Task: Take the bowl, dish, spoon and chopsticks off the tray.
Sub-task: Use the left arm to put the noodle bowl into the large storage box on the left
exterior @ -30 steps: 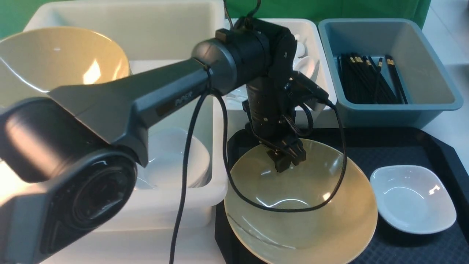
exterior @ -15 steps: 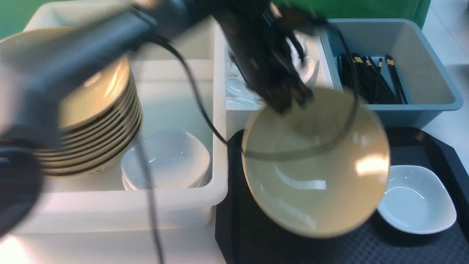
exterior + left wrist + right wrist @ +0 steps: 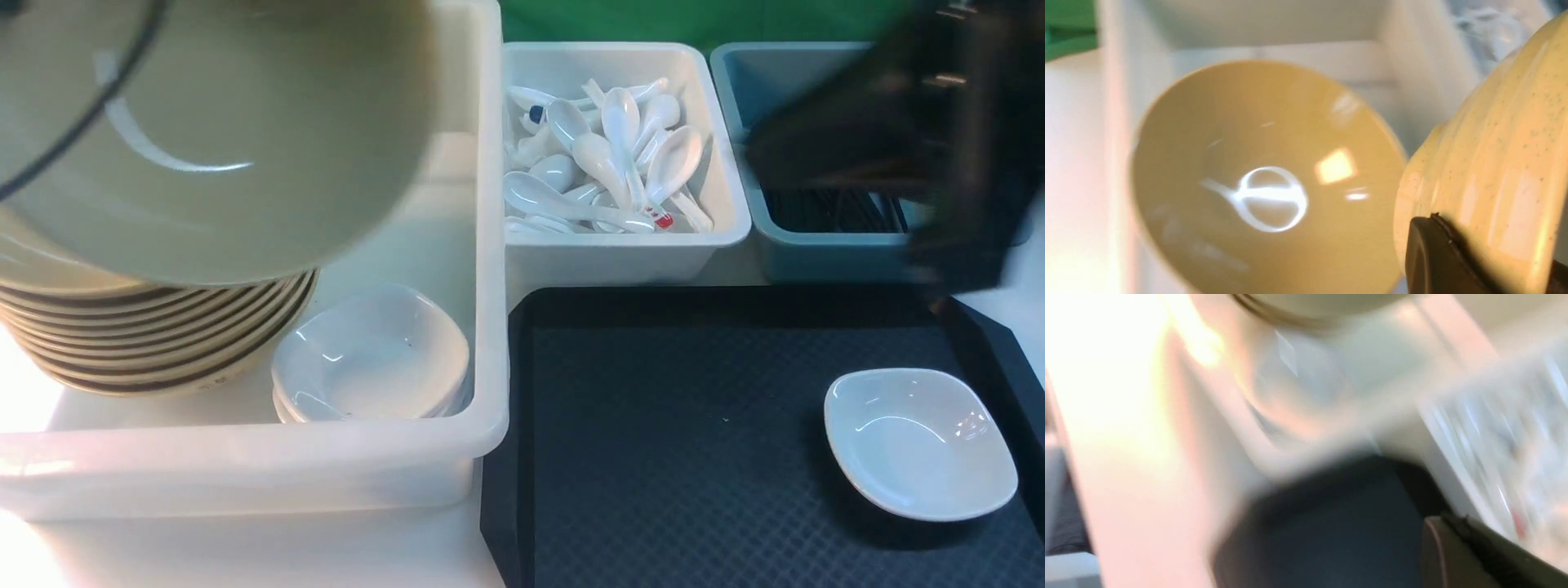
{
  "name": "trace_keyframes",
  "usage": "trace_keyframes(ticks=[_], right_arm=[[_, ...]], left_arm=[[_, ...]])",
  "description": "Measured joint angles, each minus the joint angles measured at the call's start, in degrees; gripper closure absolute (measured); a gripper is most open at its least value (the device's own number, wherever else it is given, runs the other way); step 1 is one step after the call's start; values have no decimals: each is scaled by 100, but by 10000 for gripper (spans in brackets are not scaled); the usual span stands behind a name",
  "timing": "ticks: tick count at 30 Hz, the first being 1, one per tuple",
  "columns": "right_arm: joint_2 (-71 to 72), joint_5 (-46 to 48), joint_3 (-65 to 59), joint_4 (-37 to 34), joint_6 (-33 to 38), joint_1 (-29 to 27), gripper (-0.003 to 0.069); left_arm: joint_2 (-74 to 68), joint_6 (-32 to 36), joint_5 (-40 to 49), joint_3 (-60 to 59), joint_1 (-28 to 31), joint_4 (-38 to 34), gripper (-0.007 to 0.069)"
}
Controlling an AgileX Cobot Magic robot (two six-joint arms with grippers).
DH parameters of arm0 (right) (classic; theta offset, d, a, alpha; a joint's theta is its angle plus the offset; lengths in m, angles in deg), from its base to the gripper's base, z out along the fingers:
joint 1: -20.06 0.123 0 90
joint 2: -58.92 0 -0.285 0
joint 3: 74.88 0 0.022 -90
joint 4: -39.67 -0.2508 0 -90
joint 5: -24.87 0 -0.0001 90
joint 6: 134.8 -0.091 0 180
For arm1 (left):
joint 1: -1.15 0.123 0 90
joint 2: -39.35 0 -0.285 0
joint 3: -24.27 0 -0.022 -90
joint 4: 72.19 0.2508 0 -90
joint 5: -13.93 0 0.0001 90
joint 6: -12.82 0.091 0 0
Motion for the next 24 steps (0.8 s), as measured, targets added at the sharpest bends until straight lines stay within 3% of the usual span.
trace_keyframes(ticks=[2, 6, 10, 14, 19, 24], right_arm=[[-485, -3, 491, 41, 22, 602, 624], [-1215, 336, 1198, 329, 22, 1447, 624], [-1519, 795, 1406, 529, 16, 1659, 624], [-1533, 1113, 1413, 642, -35, 1646, 623], [-1533, 1231, 1413, 702, -116, 1600, 623], [-1533, 1253, 1413, 1111, -376, 1589, 620]], left_arm=[[314, -118, -499, -651, 749, -255, 618], [353, -17, -1259, -1527, 1599, -1147, 618], [-166, 427, -1528, -1826, 1638, -1667, 612], [-596, 783, -1709, -1844, 1638, -1646, 563], [-891, 1063, -1702, -1844, 1638, -1021, 342], [-898, 788, -1418, -1723, 1613, -217, 90]])
